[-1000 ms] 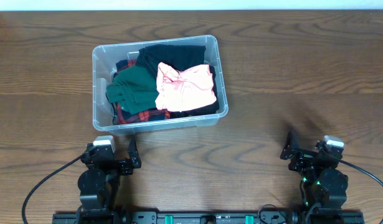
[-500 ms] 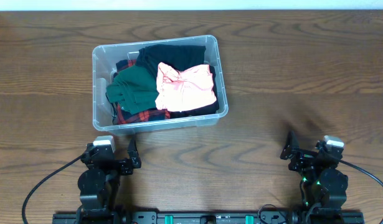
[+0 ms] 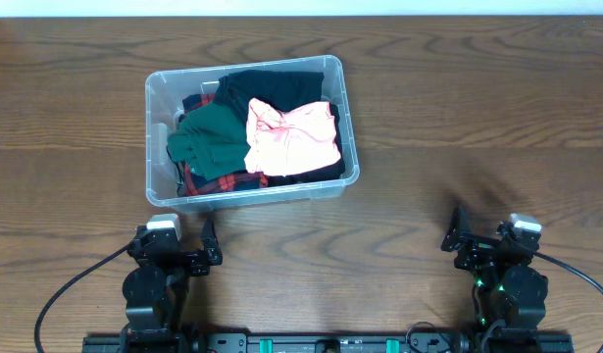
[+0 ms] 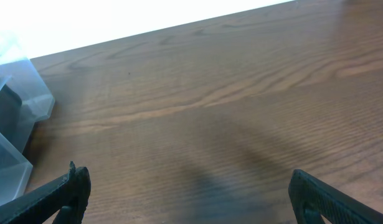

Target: Pack container

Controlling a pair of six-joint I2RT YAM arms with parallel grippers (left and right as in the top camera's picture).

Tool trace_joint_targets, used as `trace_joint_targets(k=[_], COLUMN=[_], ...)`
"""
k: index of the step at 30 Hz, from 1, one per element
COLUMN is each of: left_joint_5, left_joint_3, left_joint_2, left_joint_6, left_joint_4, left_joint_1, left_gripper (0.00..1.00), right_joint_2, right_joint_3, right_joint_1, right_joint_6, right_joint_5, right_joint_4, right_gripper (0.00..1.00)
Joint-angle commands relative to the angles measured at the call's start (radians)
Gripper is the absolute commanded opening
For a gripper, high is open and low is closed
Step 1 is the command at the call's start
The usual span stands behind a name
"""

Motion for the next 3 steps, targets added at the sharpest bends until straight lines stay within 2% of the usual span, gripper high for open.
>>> trace_joint_targets(k=[1,3], left_joint_5=[0.007,0.007], left_joint_3=[-0.021,-0.021], left_joint_2=[-0.006,-0.006], left_joint_6=[0.014,0.014], left_joint_4=[0.005,0.005], left_joint_1=[-0.004,-0.004], left_gripper=[0.98,0.98], right_joint_2=[-0.006,-0.006], right_joint_3=[-0.003,-0.003], right_joint_1=[-0.006,-0.006], right_joint_6=[0.015,0.015], right_joint_5=[0.007,0.007], right_joint_4=[0.002,0.002], right_gripper=[0.99,0.99])
